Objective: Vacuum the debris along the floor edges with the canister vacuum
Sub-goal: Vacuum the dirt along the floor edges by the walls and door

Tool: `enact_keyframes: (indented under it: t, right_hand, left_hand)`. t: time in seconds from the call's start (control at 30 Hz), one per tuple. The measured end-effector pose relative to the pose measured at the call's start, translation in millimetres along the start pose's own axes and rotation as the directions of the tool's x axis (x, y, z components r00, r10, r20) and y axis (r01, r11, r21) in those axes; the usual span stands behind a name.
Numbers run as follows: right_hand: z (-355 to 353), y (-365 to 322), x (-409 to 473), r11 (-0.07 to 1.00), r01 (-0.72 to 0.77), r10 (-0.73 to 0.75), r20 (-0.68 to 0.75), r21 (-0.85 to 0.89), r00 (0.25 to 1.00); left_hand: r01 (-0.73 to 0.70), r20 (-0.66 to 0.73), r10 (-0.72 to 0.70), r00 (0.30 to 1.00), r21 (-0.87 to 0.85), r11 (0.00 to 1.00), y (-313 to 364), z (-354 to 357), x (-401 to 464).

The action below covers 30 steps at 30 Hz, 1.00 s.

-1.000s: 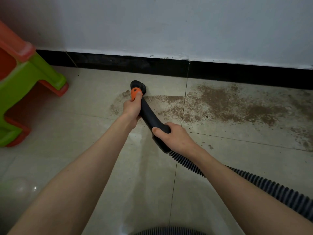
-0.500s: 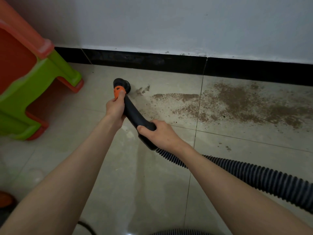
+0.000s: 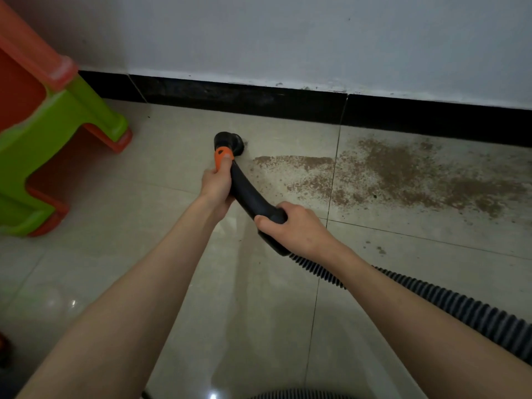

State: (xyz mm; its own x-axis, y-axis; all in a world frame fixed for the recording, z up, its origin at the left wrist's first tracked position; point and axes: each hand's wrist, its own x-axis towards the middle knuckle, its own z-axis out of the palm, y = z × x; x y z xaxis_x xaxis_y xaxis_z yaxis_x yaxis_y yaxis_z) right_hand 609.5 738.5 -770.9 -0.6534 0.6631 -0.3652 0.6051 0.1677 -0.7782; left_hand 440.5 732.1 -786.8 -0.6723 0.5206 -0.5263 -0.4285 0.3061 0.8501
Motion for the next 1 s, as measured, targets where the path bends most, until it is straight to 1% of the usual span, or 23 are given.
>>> enact_keyframes:
  t: [0.13, 0.2, 0.37, 0.5, 0.67, 0.77, 0.87, 0.93, 1.0]
  right_hand:
    - [-13.1, 8.0, -2.0, 0.999, -0.02, 0.02, -0.012, -0.051, 1.0]
    - [-17.0, 11.0, 1.8, 0.997, -0.026, 0.026, -0.01, -0.066, 1.0]
    - [-19.3, 3.6, 31.7, 0.993, 0.004, 0.0, 0.03, -0.117, 1.0]
    - [-22.0, -8.4, 63.0, 0.994, 0.032, -0.029, 0.028, -0.109, 0.999]
    - [-26.5, -0.4, 69.0, 1.0, -0.008, 0.009, 0.035, -0.022, 0.999]
    - [-31.0, 13.1, 55.7, 0.999, -0.009, 0.008, -0.023, -0.044, 1.0]
    - [-37.5, 29.9, 36.8, 1.0, -0.025, 0.025, -0.069, -0.005, 0.997]
    - [-42.7, 35.5, 29.4, 0.998, -0.032, 0.028, -0.063, -0.059, 0.998]
    - [-49.0, 33.5, 34.4, 0.989, -0.027, 0.019, -0.057, -0.148, 0.998]
  left_hand:
    - [0.012, 0.032, -0.012, 0.999, -0.001, 1.0, -6.2, 14.5, 0.4]
    - [0.01, 0.026, -0.01, 1.0, 0.002, 1.0, -7.6, 19.7, 3.1]
    - [-0.012, -0.074, 0.012, 0.997, -0.005, 1.0, 1.6, 23.0, 22.9]
    - [-0.022, -0.11, 0.025, 0.994, 0.022, 1.0, 21.4, 24.7, 47.0]
    - [-0.03, -0.08, 0.037, 0.996, 0.086, 0.996, 22.5, 36.1, 56.6]
    - [-0.034, -0.03, 0.037, 0.999, 0.103, 0.994, 12.9, 52.5, 51.4]
    - [-0.033, 0.016, 0.031, 0.999, 0.143, 0.989, 1.4, 71.4, 42.7]
    - [-0.02, 0.011, 0.018, 1.0, 0.158, 0.987, -7.0, 77.5, 38.6]
    - [-0.006, 0.0, 0.007, 1.0, 0.123, 0.992, -8.2, 78.6, 39.3]
